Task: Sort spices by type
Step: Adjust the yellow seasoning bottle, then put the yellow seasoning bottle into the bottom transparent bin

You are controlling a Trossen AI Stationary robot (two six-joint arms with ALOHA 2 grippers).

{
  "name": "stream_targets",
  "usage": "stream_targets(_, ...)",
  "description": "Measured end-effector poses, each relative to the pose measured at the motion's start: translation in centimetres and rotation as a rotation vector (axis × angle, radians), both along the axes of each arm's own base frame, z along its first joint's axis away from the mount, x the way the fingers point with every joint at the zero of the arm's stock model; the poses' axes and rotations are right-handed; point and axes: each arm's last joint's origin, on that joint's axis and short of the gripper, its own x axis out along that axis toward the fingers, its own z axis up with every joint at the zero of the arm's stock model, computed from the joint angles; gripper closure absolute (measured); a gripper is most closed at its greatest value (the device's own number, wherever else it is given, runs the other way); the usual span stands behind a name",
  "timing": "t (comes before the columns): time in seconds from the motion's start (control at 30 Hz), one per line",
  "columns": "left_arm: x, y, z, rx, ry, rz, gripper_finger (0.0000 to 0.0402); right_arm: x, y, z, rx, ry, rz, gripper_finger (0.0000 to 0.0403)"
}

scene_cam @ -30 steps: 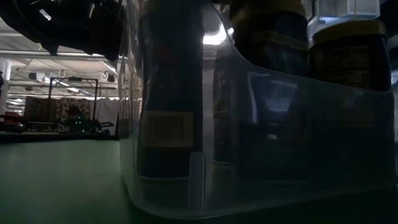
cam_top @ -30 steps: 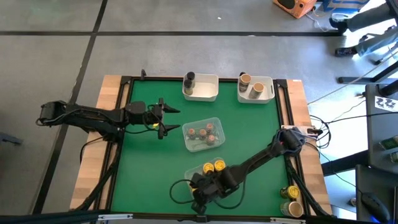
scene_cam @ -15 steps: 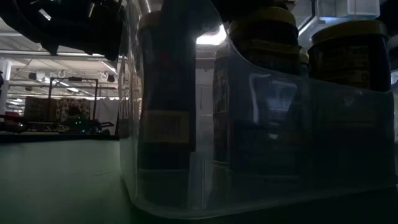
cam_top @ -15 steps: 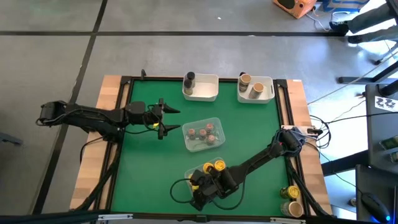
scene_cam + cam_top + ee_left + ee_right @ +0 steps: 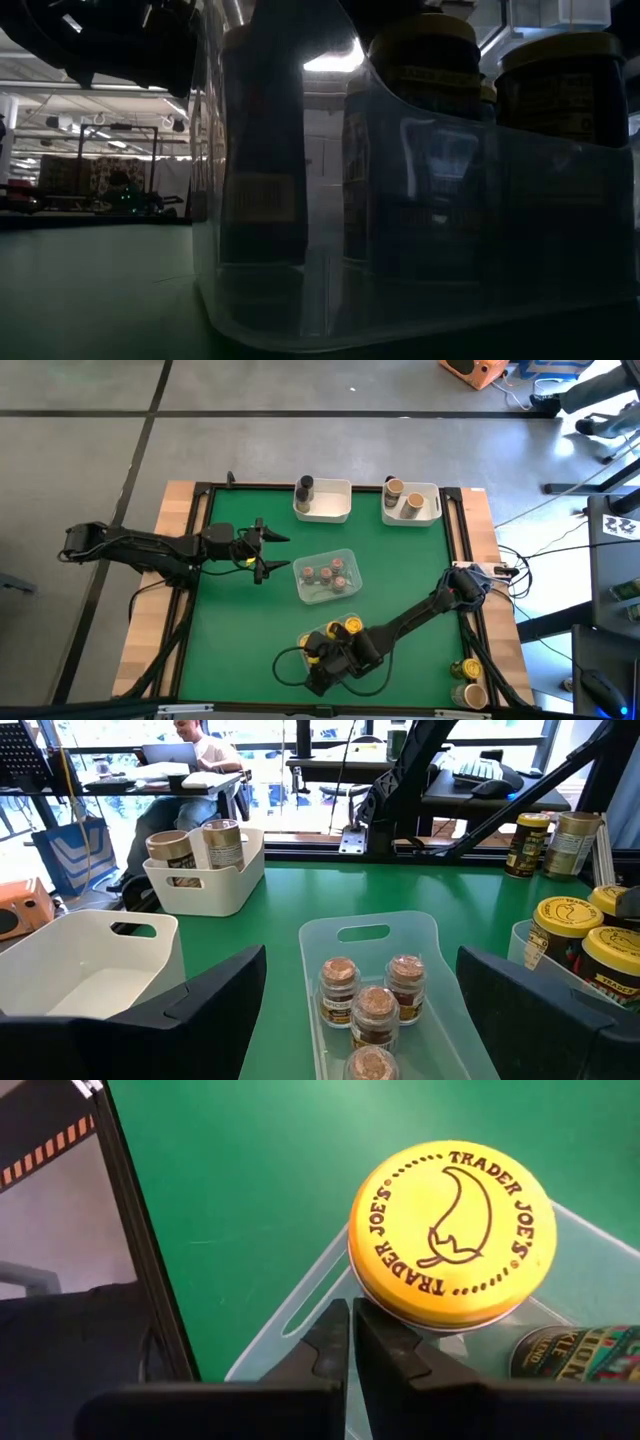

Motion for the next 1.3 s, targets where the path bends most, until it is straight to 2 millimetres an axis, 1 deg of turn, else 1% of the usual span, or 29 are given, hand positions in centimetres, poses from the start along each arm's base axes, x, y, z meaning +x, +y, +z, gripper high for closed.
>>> stream_targets(0.1, 0.0, 0.0, 0.0, 0.0, 0.0, 0.0, 0.0088, -0.1, 0.1, 0.1, 0.027, 0.015, 0.019, 0.0381)
stream_targets(0.17, 0.0, 0.0, 0.0, 0.0, 0.0, 0.0, 0.0088, 0.0, 0.3, 0.7, 0.063, 0.02, 0.04, 0.0381)
stream_targets(0.3, 0.0, 0.0, 0.0, -0.005, 0.0, 0.001, 0.0088, -0.5, 1.1, 2.7, 0.095, 0.038, 0.078, 0.0381)
stream_targets(0.43, 0.0, 0.0, 0.0, -0.007, 0.0, 0.001, 0.0088, -1.9, 1.7, 5.1, 0.093, 0.128, 0.072, 0.0381)
stream_targets(0.5, 0.0, 0.0, 0.0, -0.007, 0.0, 0.001, 0.0088, -3.1, 2.0, 6.2, 0.073, 0.185, 0.05, 0.0381)
stream_targets(0.6, 0.0, 0.0, 0.0, -0.007, 0.0, 0.001, 0.0088, -5.4, 2.3, 7.2, 0.0, 0.283, -0.043, 0.0382)
stream_targets(0.77, 0.0, 0.0, 0.0, -0.002, 0.001, 0.0, 0.0088, -9.1, 2.9, 7.8, -0.103, 0.442, -0.213, 0.0382)
stream_targets(0.87, 0.0, 0.0, 0.0, 0.001, 0.001, 0.0, 0.0088, -10.2, 3.8, 7.9, -0.086, 0.427, -0.218, 0.0382)
stream_targets(0.97, 0.0, 0.0, 0.0, 0.005, 0.001, 0.0, 0.0088, -11.6, 3.6, 9.0, -0.041, 0.415, -0.284, 0.0386)
stream_targets(1.1, 0.0, 0.0, 0.0, 0.011, 0.003, -0.001, 0.0088, -14.2, 3.1, 9.8, -0.021, 0.406, -0.365, 0.0398)
stream_targets(1.2, 0.0, 0.0, 0.0, 0.023, 0.005, -0.004, 0.0088, -17.0, 2.2, 10.1, -0.003, 0.437, -0.432, 0.0391)
stream_targets(1.3, 0.0, 0.0, 0.0, 0.023, 0.005, -0.003, 0.0088, -20.0, 1.1, 9.6, 0.035, 0.568, -0.484, 0.0385)
